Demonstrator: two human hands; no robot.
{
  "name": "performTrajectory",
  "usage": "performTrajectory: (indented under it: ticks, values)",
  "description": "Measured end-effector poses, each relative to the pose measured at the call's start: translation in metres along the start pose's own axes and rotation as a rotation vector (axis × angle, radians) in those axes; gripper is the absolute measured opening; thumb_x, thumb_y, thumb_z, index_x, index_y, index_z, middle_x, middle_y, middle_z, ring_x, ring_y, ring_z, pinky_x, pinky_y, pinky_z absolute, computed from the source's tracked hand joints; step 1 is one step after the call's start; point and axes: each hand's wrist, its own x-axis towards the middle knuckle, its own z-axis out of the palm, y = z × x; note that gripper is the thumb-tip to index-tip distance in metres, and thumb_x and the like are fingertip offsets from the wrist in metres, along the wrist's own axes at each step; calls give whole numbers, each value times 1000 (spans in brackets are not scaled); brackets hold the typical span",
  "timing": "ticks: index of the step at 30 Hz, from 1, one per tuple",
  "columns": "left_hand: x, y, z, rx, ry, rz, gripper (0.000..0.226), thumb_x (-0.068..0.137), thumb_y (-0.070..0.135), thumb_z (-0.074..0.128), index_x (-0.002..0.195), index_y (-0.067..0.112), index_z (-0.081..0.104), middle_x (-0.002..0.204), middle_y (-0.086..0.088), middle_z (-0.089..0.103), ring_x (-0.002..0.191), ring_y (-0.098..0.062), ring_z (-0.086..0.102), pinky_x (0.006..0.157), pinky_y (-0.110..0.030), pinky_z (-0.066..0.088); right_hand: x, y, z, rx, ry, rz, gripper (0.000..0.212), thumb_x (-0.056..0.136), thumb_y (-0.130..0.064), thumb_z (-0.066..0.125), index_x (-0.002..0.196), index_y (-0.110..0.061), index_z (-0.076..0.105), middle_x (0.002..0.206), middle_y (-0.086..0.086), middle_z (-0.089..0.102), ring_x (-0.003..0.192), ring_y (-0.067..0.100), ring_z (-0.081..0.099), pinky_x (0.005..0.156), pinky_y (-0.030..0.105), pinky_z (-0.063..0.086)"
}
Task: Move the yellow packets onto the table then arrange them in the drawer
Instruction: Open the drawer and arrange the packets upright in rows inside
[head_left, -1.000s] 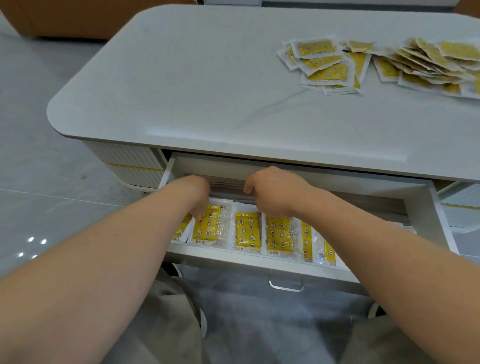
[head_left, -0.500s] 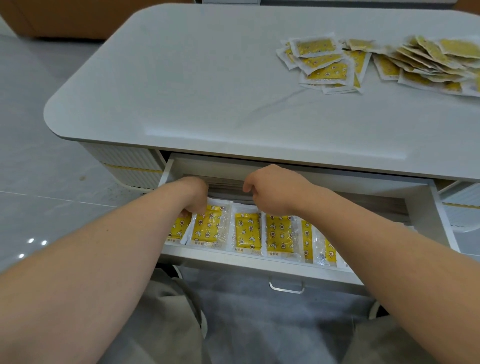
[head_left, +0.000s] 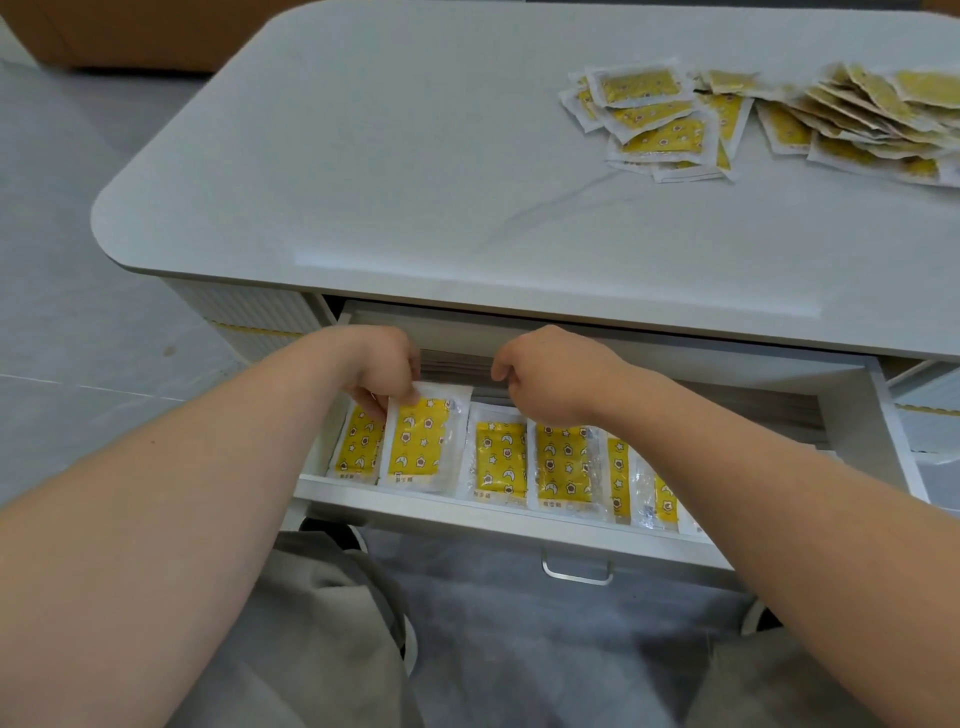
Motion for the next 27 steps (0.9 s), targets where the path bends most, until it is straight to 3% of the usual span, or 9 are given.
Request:
performTrajectory:
  ticks: [5, 8, 10, 13, 15, 17, 21, 27]
  values:
    - [-9, -2, -19, -53, 21, 78, 14, 97, 4, 62, 96, 18, 64, 102, -9, 67, 90, -26, 72, 77, -40, 63, 1, 1, 1, -4, -6, 11, 34, 95, -11, 49, 121, -21, 68, 112, 3, 70, 97, 23, 67, 85, 41, 60]
    - [-8, -6, -22, 144, 94, 120, 17, 97, 6, 60, 98, 23, 65, 95, -2, 65, 80, -18, 68, 64, -29, 59, 1, 1, 0, -5, 0, 10, 33, 97, -11, 49, 122, -21, 68, 114, 2, 70, 98, 23, 67, 85, 41, 60]
    - [-7, -9, -19, 335, 106, 115, 20, 97, 7, 57, 106, 23, 65, 94, 1, 62, 83, -20, 65, 66, -30, 57, 1, 2, -1, -5, 2, 5, 35, 97, -11, 50, 127, -21, 67, 116, 2, 69, 101, 24, 66, 86, 41, 59]
    - [-1, -18, -8, 518, 98, 62, 39, 96, 8, 54, 134, 18, 59, 121, -6, 63, 110, -27, 61, 83, -32, 52, 2, 4, 0, -12, 4, 7, 32, 96, -13, 49, 120, -19, 69, 114, 4, 70, 99, 25, 67, 86, 43, 60]
    - [2, -21, -1, 537, 101, 30, 51, 93, 16, 67, 142, 17, 53, 134, -6, 59, 118, -27, 59, 90, -31, 50, 2, 4, 1, -16, 6, 7, 32, 96, -13, 49, 119, -19, 69, 114, 4, 70, 100, 25, 67, 86, 44, 60]
    - [2, -19, 5, 553, 77, 27, 71, 83, 27, 82, 145, 20, 48, 139, -3, 57, 123, -26, 58, 95, -34, 51, 3, 4, 0, -8, 2, 1, 35, 97, -14, 49, 126, -22, 67, 118, 2, 69, 103, 24, 66, 87, 43, 59]
    - [5, -12, 23, 692, 41, 50, 103, 71, 36, 91, 154, 23, 33, 148, -1, 50, 131, -26, 53, 100, -39, 51, 3, 4, 0, 2, -2, -13, 36, 98, -15, 49, 129, -23, 66, 120, 1, 69, 104, 24, 65, 89, 41, 58]
    - [4, -4, 31, 848, 42, 58, 111, 67, 42, 91, 155, 24, 27, 148, -3, 49, 131, -28, 51, 100, -43, 51, 1, 3, -3, 8, -6, -10, 36, 99, -15, 49, 130, -23, 65, 121, 2, 68, 105, 24, 65, 89, 41, 58]
